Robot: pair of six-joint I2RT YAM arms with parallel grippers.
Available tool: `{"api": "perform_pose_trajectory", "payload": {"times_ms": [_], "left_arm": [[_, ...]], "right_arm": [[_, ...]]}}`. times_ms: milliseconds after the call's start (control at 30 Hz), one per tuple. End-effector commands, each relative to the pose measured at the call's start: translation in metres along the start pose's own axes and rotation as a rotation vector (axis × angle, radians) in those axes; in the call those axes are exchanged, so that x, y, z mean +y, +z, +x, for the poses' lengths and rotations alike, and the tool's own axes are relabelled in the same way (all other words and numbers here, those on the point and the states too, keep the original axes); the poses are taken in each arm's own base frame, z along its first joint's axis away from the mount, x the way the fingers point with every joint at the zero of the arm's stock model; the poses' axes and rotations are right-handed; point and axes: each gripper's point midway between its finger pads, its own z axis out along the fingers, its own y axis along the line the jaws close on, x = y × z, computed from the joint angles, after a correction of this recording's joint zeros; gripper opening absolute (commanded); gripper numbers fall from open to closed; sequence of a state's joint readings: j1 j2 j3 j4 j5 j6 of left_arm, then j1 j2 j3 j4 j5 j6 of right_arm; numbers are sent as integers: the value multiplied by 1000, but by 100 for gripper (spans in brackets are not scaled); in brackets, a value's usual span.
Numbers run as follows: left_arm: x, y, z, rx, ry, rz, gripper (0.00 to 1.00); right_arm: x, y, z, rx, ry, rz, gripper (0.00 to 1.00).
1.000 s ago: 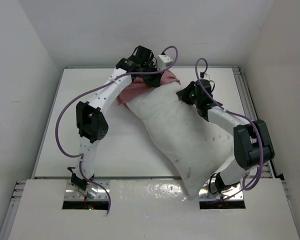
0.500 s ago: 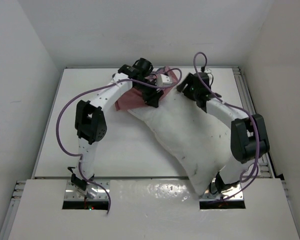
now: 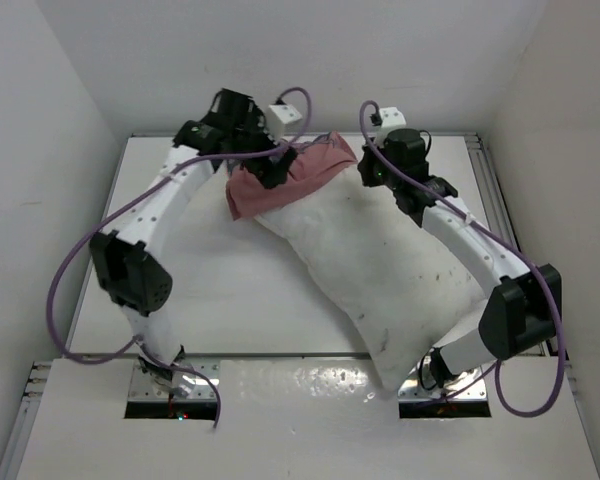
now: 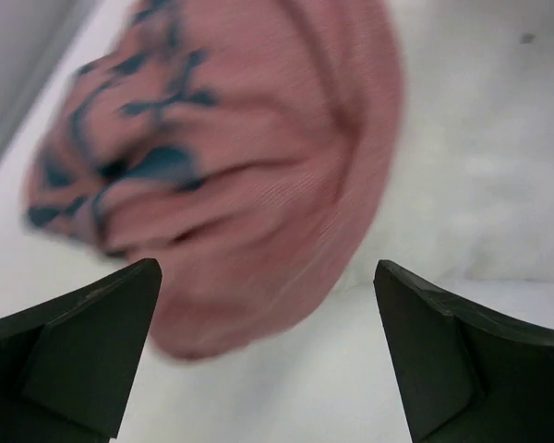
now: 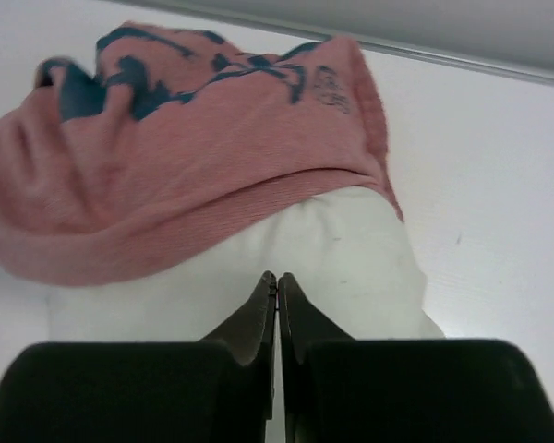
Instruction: Put the pillow into the pillowcase
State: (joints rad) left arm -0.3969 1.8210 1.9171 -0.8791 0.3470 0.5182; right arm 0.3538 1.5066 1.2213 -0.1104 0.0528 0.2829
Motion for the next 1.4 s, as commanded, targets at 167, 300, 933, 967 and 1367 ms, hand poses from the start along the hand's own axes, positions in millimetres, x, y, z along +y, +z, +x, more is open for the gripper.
{"api": "perform_pose_trajectory", "payload": {"times_ms": [167,300,933,967,1367], "left_arm": [[69,-60,102,82,-288,-350,0],[60,-35,152,137,-403,-270,52],[41,67,148,-112,-546,99,0],[40,66,147,-116,-547,113,0],[-34,28,109,-31,-159,361,0]], "right_arm": [[87,-14,38,96,-442,-12,99],[119,-8,67,135,-625,28,99],[123,82,134,247,-470,48,8],[121,84,129,242,-446,45,0],[75,51,-86,-360,270,26,0]]}}
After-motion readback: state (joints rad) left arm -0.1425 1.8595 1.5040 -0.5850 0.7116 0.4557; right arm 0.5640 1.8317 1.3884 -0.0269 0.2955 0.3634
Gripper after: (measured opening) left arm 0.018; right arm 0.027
